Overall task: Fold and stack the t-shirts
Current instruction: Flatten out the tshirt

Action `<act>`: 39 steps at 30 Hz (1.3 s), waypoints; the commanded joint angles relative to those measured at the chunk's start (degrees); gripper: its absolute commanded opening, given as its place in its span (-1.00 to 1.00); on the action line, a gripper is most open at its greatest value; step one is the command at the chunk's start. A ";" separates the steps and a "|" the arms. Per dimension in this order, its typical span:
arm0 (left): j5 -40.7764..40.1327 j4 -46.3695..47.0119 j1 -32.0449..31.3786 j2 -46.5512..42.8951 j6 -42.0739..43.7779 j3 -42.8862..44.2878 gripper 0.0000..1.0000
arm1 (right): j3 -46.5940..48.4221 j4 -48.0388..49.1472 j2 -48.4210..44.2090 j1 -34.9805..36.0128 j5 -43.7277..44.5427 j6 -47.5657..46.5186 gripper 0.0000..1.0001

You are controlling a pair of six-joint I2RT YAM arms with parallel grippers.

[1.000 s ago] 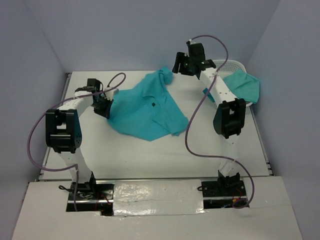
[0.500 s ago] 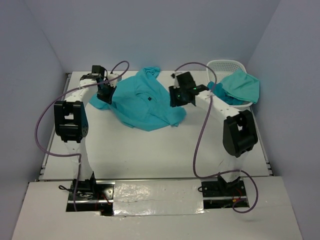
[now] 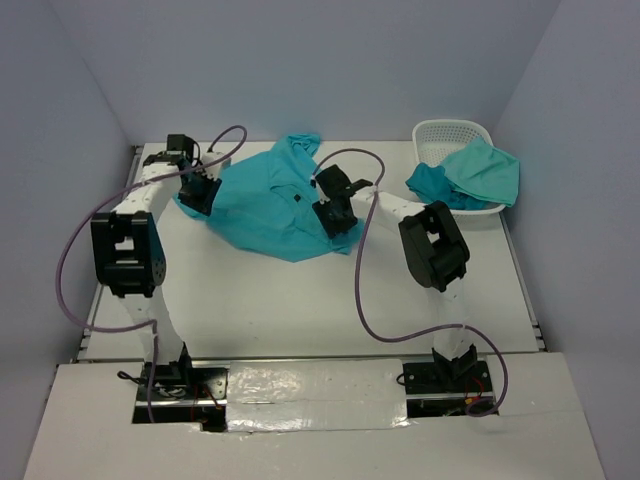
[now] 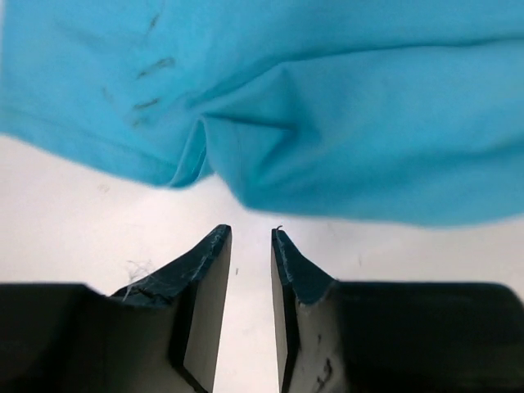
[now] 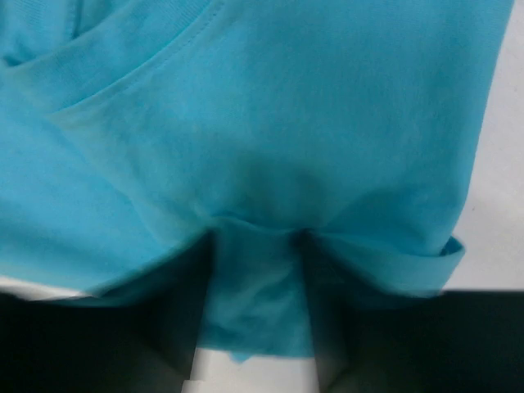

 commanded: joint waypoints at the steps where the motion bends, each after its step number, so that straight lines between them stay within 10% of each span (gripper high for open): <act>1: 3.35 1.50 -0.83 -12.77 4.73 -1.97 -0.23 | 4.28 -2.94 2.49 -0.48 2.25 3.01 -0.28; 6: 0.29 2.47 -10.19 -23.84 19.66 -14.49 -0.49 | 1.56 -1.19 -0.14 -1.62 -2.65 6.88 -1.00; 15: -4.29 13.81 -21.65 -24.05 21.18 -30.46 -0.42 | -5.54 13.29 -16.30 -16.97 -32.81 34.02 -1.00; 28: -5.25 24.62 -29.92 -16.75 14.52 -28.00 -0.20 | -7.84 18.86 -20.45 -20.34 -30.71 45.22 -1.00; 33: 3.75 20.24 -18.45 -14.73 2.40 -20.54 -0.27 | -8.73 13.76 -25.53 -14.73 -24.75 39.07 -1.00; 39: 3.70 24.26 -2.08 -20.34 -2.19 -17.28 -0.27 | 14.50 11.38 -27.22 -0.52 -19.13 37.64 -1.00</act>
